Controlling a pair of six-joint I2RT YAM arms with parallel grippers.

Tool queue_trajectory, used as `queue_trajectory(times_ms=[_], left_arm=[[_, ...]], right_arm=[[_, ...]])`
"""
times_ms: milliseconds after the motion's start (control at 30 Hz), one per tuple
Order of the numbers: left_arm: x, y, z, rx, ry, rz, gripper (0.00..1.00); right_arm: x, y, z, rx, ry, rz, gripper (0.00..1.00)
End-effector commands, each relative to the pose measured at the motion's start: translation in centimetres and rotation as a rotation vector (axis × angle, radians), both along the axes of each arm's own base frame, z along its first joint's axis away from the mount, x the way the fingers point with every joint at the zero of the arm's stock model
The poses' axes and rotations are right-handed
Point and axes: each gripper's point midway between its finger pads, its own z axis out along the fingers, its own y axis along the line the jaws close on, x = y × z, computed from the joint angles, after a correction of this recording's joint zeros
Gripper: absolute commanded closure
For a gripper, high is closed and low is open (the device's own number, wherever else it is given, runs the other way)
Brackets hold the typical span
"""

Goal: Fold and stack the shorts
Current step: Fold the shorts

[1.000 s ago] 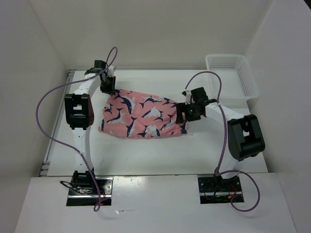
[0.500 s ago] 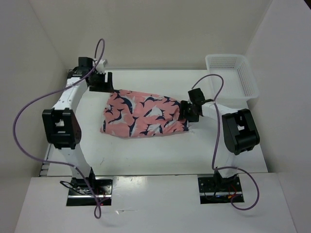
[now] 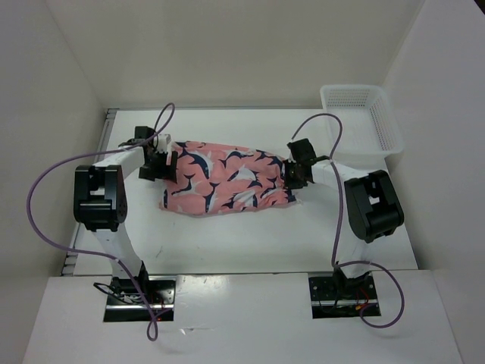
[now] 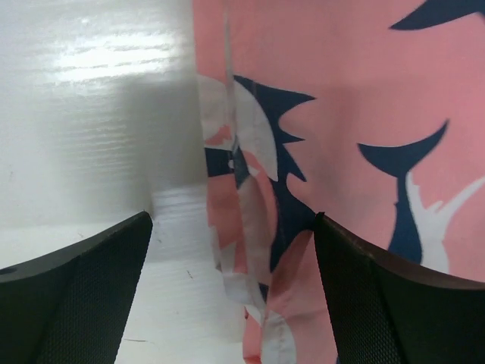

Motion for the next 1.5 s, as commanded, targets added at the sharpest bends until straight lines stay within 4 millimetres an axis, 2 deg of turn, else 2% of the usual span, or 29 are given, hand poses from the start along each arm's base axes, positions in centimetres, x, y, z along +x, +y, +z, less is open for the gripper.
queue_trajectory(times_ms=[0, 100, 167, 233, 300, 400, 433, 533, 567, 600, 633, 700, 733, 767, 800, 833, 867, 900, 933, 967, 1000, 1067, 1100, 1167, 1200, 1267, 1300, 1400, 1467], left_arm=[[-0.3, 0.8, -2.0, 0.063, 0.029, 0.014, 0.06], [-1.0, 0.3, -3.5, 0.062, 0.068, 0.001, 0.06], [-1.2, -0.1, -3.7, 0.063, 0.070, -0.009, 0.06], [-1.1, -0.4, -3.3, 0.063, 0.051, -0.017, 0.06], [-1.1, -0.6, -2.3, 0.055, 0.026, -0.020, 0.06], [-1.6, -2.3, -0.8, 0.011, 0.010, -0.061, 0.06], [-1.9, -3.6, -0.4, 0.003, 0.009, -0.096, 0.06], [-1.6, -5.6, 1.4, -0.006, -0.026, -0.146, 0.06], [-1.1, -6.4, 1.9, 0.009, -0.046, -0.165, 0.06], [-1.0, -6.6, 2.5, 0.020, -0.045, -0.169, 0.06], [0.9, -6.6, 5.1, 0.025, -0.112, -0.164, 0.06], [2.2, -7.5, 7.7, 0.012, -0.157, -0.180, 0.06], [2.9, -8.5, 9.5, -0.003, -0.196, -0.202, 0.06], [3.7, -11.0, 12.0, -0.031, -0.256, -0.256, 0.06], [3.5, -12.7, 12.9, -0.050, -0.266, -0.296, 0.06], [3.3, -14.5, 12.8, -0.073, -0.255, -0.338, 0.06], [2.4, -18.4, 13.3, -0.142, -0.257, -0.436, 0.06], [1.9, -20.3, 11.8, -0.177, -0.214, -0.483, 0.06], [1.3, -22.0, 11.1, -0.214, -0.189, -0.526, 0.06], [0.3, -24.8, 11.1, -0.287, -0.168, -0.601, 0.06], [0.0, -26.0, 9.1, -0.310, -0.124, -0.627, 0.06], [0.3, -28.2, 8.2, -0.328, -0.139, -0.671, 0.06], [0.2, -28.9, 6.6, -0.335, -0.103, -0.682, 0.06], [1.7, -30.4, 6.6, -0.302, -0.138, -0.690, 0.06], [2.0, -31.2, 4.7, -0.262, -0.121, -0.690, 0.06], [3.3, -32.3, 4.7, -0.224, -0.147, -0.690, 0.06], [3.4, -32.8, 3.0, -0.205, -0.122, -0.690, 0.06], [3.2, -33.5, 1.8, -0.209, -0.092, -0.704, 0.06], [3.0, -34.1, 2.5, -0.246, -0.101, -0.723, 0.06]], right_arm=[[1.3, 0.1, 2.2, -0.037, -0.063, 0.102, 1.00], [2.3, -0.4, 3.4, -0.044, -0.084, 0.131, 1.00], [2.3, -1.0, 3.3, -0.058, -0.080, 0.140, 1.00], [2.6, -1.6, 4.3, -0.069, -0.110, 0.134, 1.00], [3.1, -2.1, 5.2, -0.081, -0.138, 0.146, 1.00], [4.1, -2.3, 7.5, -0.117, -0.204, 0.193, 1.00], [4.4, -2.5, 8.4, -0.131, -0.225, 0.197, 1.00], [5.3, -3.0, 10.9, -0.182, -0.265, 0.223, 1.00], [6.0, -3.1, 12.3, -0.196, -0.294, 0.228, 1.00], [5.9, -3.4, 12.7, -0.221, -0.287, 0.242, 1.00], [6.5, -3.6, 14.1, -0.239, -0.311, 0.235, 1.00], [6.3, -4.3, 14.2, -0.276, -0.282, 0.244, 1.00], [6.3, -4.5, 14.1, -0.288, -0.271, 0.239, 1.00], [6.5, -4.4, 14.5, -0.287, -0.282, 0.237, 1.00], [6.3, -4.5, 14.4, -0.288, -0.273, 0.239, 1.00], [6.5, -4.4, 14.5, -0.287, -0.282, 0.237, 1.00], [6.3, -4.4, 14.2, -0.279, -0.271, 0.226, 1.00], [6.3, -4.4, 14.2, -0.274, -0.269, 0.219, 1.00], [6.3, -4.4, 14.2, -0.274, -0.269, 0.219, 1.00], [6.3, -4.5, 14.2, -0.283, -0.270, 0.213, 1.00], [6.5, -4.5, 14.5, -0.281, -0.278, 0.211, 1.00], [6.9, -4.6, 15.0, -0.288, -0.297, 0.201, 1.00], [6.9, -4.6, 15.0, -0.289, -0.297, 0.201, 1.00], [7.1, -4.7, 15.7, -0.293, -0.318, 0.191, 1.00], [7.1, -5.0, 16.1, -0.307, -0.328, 0.191, 1.00], [7.3, -5.0, 16.5, -0.313, -0.339, 0.198, 1.00], [7.4, -5.0, 16.6, -0.311, -0.348, 0.196, 1.00], [7.9, -5.2, 17.2, -0.324, -0.369, 0.179, 1.00], [8.1, -5.8, 17.9, -0.350, -0.386, 0.152, 1.00]])
